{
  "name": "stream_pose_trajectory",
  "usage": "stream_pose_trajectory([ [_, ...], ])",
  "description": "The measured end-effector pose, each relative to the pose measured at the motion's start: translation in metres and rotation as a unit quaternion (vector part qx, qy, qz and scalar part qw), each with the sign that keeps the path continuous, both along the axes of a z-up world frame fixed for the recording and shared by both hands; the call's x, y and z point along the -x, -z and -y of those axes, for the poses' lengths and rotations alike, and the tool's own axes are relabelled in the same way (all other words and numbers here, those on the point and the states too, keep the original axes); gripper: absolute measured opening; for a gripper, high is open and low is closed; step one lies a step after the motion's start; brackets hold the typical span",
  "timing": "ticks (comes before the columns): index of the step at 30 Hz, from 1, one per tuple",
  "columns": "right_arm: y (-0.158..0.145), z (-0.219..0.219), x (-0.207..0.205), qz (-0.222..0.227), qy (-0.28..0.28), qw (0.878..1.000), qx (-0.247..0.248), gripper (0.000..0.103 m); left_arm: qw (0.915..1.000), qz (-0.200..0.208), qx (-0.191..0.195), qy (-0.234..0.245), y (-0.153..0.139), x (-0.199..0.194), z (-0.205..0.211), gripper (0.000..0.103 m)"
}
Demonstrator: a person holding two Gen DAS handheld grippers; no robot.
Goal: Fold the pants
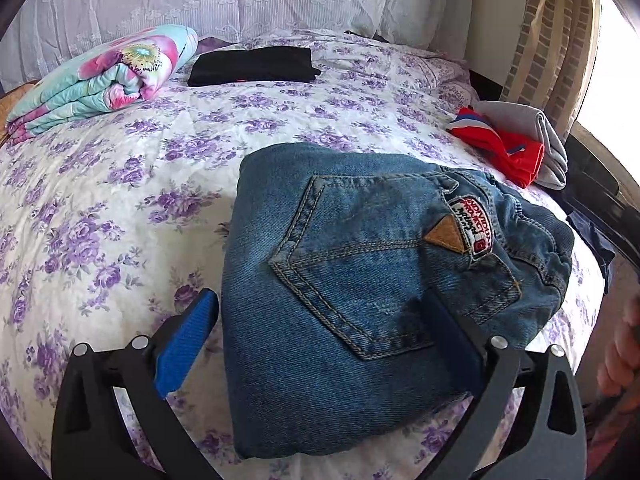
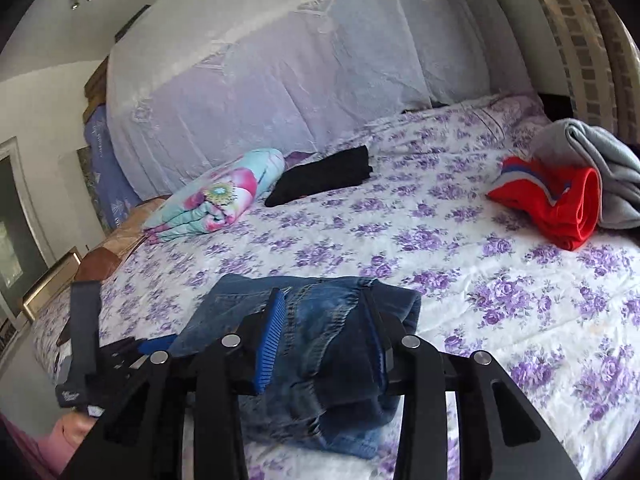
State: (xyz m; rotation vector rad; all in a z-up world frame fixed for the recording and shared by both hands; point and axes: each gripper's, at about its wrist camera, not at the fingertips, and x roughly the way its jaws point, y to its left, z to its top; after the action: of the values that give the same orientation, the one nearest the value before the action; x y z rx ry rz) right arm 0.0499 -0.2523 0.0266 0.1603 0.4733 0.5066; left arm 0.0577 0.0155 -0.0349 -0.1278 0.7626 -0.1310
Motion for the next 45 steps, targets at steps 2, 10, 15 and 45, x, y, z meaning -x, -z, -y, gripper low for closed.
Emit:
stream_pose_trajectory([
  [2, 0.012, -0.006, 0.016, -0.009, -0.007, 1.000, 0.023, 0.038, 1.0000, 0.003, -0.003, -0.001, 0.000, 0.001, 0.001, 0.099],
  [10, 0.066, 0.012, 0.020, -0.064, 0.005, 0.998, -0.005, 0.038, 0.9999, -0.006, 0.010, 0.010, 0.006, 0.000, 0.002, 0.099],
  [15, 0.067, 0.010, 0.024, -0.053, 0.004, 0.999, 0.000, 0.038, 1.0000, -0.004, -0.008, -0.001, 0.005, 0.005, 0.006, 0.099],
  [45, 0.041, 0.066, -0.020, -0.174, -0.058, 0.974, -0.131, 0.086, 0.9857, -0.107, 0.122, 0.047, -0.002, 0.021, -0.059, 0.098],
])
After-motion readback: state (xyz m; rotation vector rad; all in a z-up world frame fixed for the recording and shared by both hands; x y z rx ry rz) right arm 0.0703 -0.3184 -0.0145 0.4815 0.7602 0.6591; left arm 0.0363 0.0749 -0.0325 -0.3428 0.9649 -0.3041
